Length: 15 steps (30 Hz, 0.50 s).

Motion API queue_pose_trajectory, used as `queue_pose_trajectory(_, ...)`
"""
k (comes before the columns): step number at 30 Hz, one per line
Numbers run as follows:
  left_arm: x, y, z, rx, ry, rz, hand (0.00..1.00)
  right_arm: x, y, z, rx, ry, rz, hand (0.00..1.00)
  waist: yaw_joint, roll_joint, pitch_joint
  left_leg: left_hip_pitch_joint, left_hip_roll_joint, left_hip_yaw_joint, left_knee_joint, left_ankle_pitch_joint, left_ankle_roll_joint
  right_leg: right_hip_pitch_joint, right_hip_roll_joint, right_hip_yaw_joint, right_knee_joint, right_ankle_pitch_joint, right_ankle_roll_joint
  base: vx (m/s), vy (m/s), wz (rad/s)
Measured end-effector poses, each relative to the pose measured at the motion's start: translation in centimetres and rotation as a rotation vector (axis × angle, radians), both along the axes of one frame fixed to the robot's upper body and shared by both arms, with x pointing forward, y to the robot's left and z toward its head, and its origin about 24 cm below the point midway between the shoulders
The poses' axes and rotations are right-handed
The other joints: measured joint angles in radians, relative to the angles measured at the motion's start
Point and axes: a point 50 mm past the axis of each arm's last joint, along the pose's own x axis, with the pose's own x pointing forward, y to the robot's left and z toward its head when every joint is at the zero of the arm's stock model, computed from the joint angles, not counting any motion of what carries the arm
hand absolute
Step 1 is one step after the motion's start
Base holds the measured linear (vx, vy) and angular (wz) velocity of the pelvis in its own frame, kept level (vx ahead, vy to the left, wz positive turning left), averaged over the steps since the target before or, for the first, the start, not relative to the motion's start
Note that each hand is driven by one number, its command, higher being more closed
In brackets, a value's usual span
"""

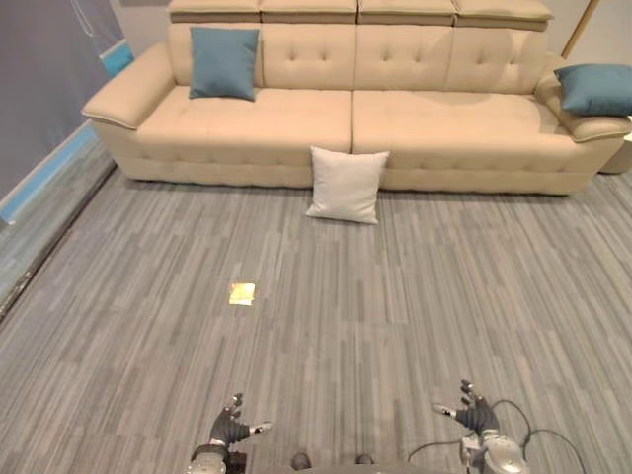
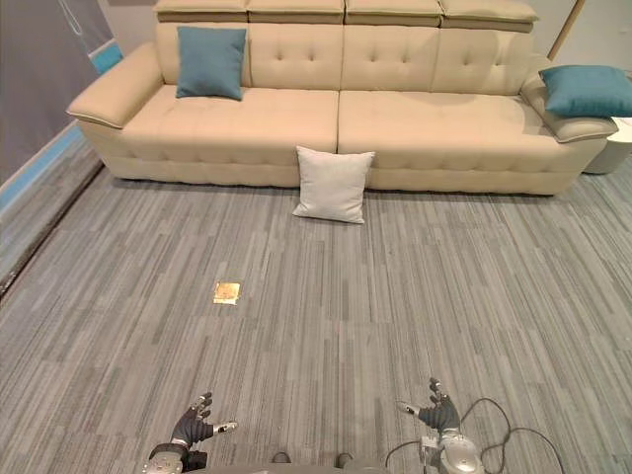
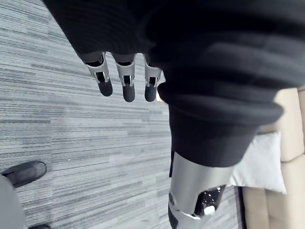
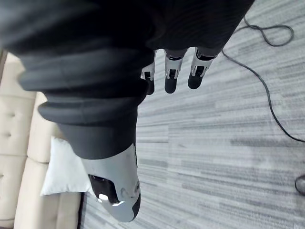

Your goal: Pick up cushions and gather them together orderly.

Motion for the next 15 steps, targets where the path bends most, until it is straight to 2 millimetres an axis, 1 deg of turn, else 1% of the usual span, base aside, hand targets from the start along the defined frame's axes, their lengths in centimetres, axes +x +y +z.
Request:
queue_pose_trajectory(2,0.5,0.5,0.5,0.011,-0.034,0.008,0.0,0.1,-0.2,0.2,-0.015,0.0,0.013,0.0,-0.005,0.007,0.004,0.006,0.002,0.003,0.002,-0.007,-0.011,0.004,0.001,0.001,0.001,-0.003,0.004,0.03,-0.018,-0.04)
queue_pose_trajectory(7,0.7,1.0,0.8,0.017,-0.054,0.024,0.0,0.0,-0.2,0.1,-0.014,0.004,0.013,0.0,-0.008,0.008,0.003,0.007,0.005,0.004,0.004,-0.01,-0.014,0.007,0.002,0.001,0.003,-0.008,0.004,-0.01,-0.016,0.01)
queue_pose_trajectory(9,0.6,1.0,0.7,0.016,-0.051,0.025,0.0,-0.1,-0.3,0.1,-0.013,0.007,0.012,0.0,-0.009,0.009,0.003,0.007,0.005,0.002,0.004,-0.01,-0.014,0.007,0.002,-0.001,0.006,-0.01,0.003,-0.04,-0.024,0.03)
queue_pose_trajectory(15,-0.8,1.2,0.4,0.006,-0.02,0.051,0.0,-0.5,-0.4,-0.1,-0.009,0.024,-0.005,0.0,-0.011,0.015,-0.001,0.004,0.007,0.01,0.001,-0.01,-0.013,-0.009,0.004,0.002,0.011,-0.01,0.002,-0.04,-0.02,-0.02)
